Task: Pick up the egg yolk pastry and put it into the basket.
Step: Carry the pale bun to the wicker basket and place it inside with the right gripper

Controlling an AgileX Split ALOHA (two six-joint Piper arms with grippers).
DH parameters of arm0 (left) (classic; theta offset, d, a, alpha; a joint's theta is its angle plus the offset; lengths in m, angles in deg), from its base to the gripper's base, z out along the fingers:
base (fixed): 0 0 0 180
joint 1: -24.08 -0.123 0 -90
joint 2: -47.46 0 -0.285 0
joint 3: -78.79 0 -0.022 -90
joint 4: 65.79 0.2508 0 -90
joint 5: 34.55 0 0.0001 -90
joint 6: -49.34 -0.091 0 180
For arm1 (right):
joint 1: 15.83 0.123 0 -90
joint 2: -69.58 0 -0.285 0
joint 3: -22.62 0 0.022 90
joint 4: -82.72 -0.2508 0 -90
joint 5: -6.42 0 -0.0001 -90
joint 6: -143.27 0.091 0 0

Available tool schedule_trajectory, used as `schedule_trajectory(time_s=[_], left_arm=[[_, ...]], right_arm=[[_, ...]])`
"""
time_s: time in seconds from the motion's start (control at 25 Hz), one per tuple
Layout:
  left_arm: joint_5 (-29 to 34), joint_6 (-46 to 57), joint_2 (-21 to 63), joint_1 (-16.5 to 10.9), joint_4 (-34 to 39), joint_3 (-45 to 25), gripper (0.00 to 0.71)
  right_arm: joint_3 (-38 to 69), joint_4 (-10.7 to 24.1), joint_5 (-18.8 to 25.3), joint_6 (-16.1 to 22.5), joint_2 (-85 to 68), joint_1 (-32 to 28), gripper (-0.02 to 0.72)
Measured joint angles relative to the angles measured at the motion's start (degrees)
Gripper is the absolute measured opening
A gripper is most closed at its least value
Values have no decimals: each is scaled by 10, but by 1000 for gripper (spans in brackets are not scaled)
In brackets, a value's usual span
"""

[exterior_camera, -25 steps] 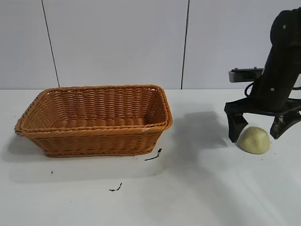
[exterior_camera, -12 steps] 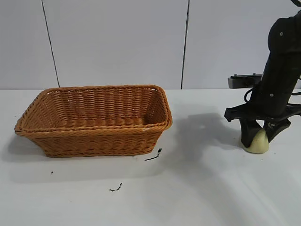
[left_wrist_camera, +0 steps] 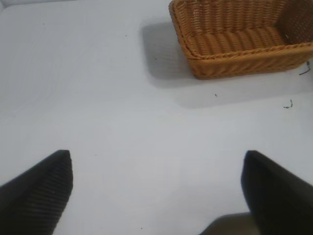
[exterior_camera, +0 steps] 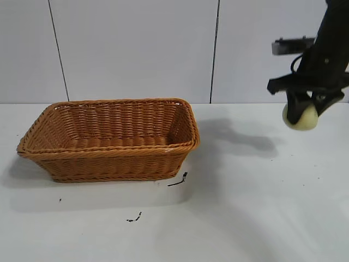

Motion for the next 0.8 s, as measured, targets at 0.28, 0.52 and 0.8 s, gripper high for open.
schedule_trajectory(time_s=[0.28, 0.52, 0.8], left_arm=[[0, 0, 0, 0, 0, 0, 696], [0, 0, 0, 0, 0, 0, 696], [0, 0, 0, 0, 0, 0, 696]], right_arm=[[-107, -10, 16, 21, 10, 80, 195], [-219, -11, 48, 29, 90, 166, 195], [-292, -12, 48, 29, 176, 280, 195]])
